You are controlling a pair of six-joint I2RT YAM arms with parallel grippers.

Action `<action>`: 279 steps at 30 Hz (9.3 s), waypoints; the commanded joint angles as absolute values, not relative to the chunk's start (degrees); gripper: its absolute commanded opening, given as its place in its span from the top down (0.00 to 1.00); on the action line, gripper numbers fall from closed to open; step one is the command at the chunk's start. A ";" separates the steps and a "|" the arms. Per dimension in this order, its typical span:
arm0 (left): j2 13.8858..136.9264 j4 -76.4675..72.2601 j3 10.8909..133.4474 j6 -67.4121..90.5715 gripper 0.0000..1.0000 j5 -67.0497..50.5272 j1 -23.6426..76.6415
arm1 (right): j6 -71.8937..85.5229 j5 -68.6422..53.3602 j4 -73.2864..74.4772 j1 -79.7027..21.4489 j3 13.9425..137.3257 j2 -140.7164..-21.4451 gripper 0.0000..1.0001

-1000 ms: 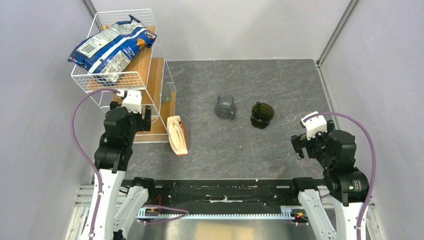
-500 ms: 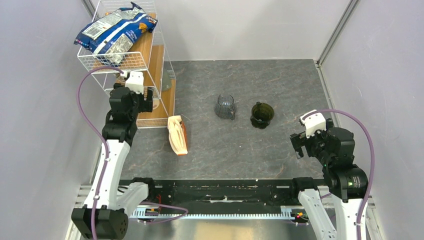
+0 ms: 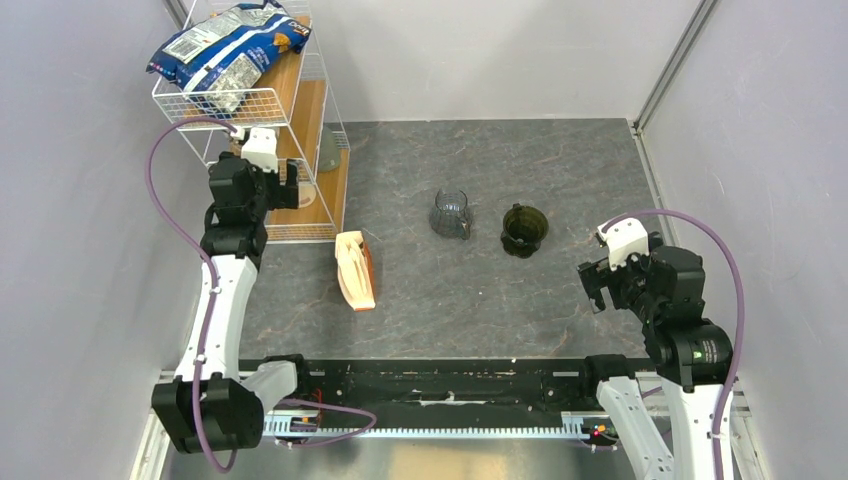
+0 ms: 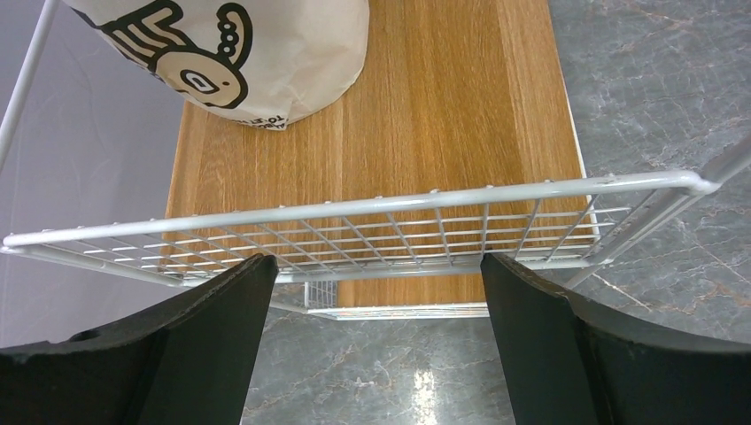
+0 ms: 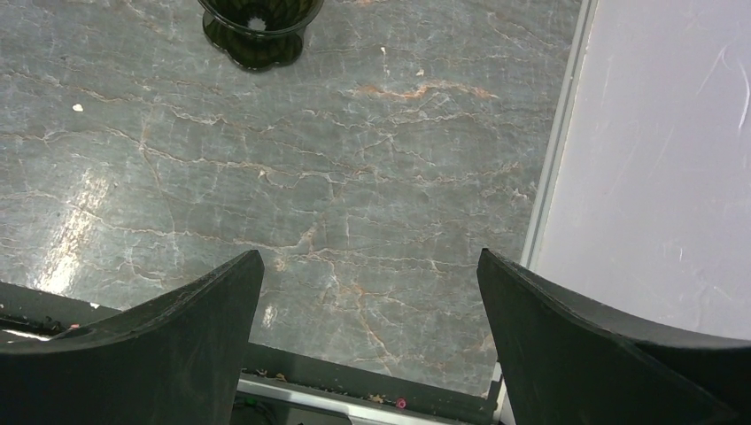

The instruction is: Place the coffee filter in the dripper

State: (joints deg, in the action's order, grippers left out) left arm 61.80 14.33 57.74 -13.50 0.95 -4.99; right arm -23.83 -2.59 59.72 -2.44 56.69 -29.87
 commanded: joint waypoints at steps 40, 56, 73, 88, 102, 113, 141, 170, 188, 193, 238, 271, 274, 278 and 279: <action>49.13 77.40 77.24 -25.51 0.05 -42.73 -9.01 | -14.42 -17.87 62.37 -2.29 76.55 -61.49 0.01; 62.83 63.45 79.44 -21.05 0.08 -18.63 31.50 | -12.84 -18.68 62.48 -2.29 77.22 -66.80 0.01; 110.33 44.84 118.49 7.41 0.25 -10.29 33.57 | -15.61 -21.06 66.13 -2.21 78.04 -65.71 0.01; 132.18 34.81 130.94 6.15 0.32 -8.77 31.32 | -17.13 -20.83 68.51 -2.20 78.84 -65.53 0.01; 132.63 37.47 124.27 5.00 0.35 -11.49 30.99 | -17.71 -20.74 69.09 -2.20 80.06 -66.87 0.01; 126.83 37.35 117.37 8.42 0.37 -16.53 31.37 | -17.88 -20.79 69.40 -2.20 80.34 -66.98 0.01; 99.00 39.51 90.76 -6.13 0.16 -19.93 32.37 | -17.73 -22.34 70.69 -2.25 79.84 -65.33 0.01; 84.41 28.86 60.43 -34.09 0.49 -12.09 54.97 | -16.87 -22.16 71.56 -2.26 79.72 -62.76 0.01; 108.91 20.09 82.67 -29.39 0.47 -9.74 57.45 | -16.72 -18.52 70.64 -2.24 80.30 -62.37 0.01; 106.36 22.06 83.76 -26.73 0.43 -13.38 56.54 | -15.30 -18.73 70.23 -2.23 81.88 -64.00 0.01; 67.38 44.21 74.82 -8.57 0.28 -23.54 33.31 | 3.10 -16.48 53.63 -11.79 109.95 -120.29 0.04; 67.08 42.83 72.68 -9.47 0.28 -25.05 32.78 | -2.11 -17.15 58.86 -17.89 113.65 -121.91 0.05; 67.44 42.67 72.77 -9.41 0.28 -24.96 32.70 | -2.64 -16.53 60.56 -17.85 115.49 -124.06 0.05; 67.51 42.79 72.70 -9.32 0.28 -24.66 32.70 | -2.72 -17.50 61.97 -17.88 116.69 -125.48 0.05; 67.48 42.85 72.61 -9.36 0.27 -24.69 32.70 | -2.65 -17.70 62.14 -17.88 116.72 -125.84 0.05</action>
State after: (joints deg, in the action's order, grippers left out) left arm 67.77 44.45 72.69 -8.99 -23.16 33.08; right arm -1.67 -16.71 59.44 -17.65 114.17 -123.83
